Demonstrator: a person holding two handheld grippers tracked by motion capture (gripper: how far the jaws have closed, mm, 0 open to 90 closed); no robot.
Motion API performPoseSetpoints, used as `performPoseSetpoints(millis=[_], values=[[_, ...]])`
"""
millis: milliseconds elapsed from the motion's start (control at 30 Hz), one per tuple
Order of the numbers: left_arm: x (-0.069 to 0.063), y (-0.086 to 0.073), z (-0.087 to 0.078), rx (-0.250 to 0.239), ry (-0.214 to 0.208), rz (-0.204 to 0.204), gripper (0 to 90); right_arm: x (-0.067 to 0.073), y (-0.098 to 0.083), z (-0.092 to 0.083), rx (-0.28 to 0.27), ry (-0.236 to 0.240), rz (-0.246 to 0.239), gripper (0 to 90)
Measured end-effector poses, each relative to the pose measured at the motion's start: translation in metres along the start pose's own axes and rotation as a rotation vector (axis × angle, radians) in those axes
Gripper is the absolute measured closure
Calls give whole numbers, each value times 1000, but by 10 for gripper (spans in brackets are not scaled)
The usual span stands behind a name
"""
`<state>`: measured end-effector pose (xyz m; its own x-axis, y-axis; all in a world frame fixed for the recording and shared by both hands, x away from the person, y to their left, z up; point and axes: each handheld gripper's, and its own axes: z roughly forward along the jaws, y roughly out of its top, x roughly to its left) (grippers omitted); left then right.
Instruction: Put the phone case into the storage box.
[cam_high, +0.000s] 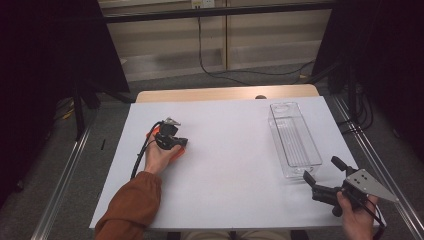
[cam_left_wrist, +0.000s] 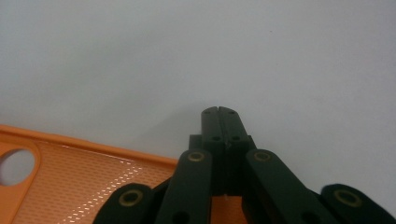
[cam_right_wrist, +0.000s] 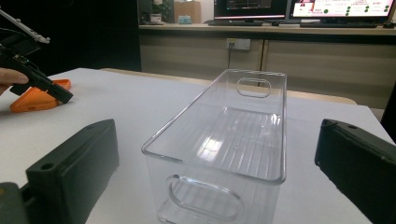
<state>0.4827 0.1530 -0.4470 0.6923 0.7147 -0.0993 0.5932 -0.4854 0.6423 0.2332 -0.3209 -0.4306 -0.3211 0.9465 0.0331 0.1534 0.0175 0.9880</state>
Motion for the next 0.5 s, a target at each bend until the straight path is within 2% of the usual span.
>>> performPoseSetpoints(millis=[200,500], values=[[-1,-5,-3,-10,-14,-9,900,0,0,0,2,-1,0,0],[-3,-7,-7,8,-22,-12,900,0,0,0,-1,2,2,0]])
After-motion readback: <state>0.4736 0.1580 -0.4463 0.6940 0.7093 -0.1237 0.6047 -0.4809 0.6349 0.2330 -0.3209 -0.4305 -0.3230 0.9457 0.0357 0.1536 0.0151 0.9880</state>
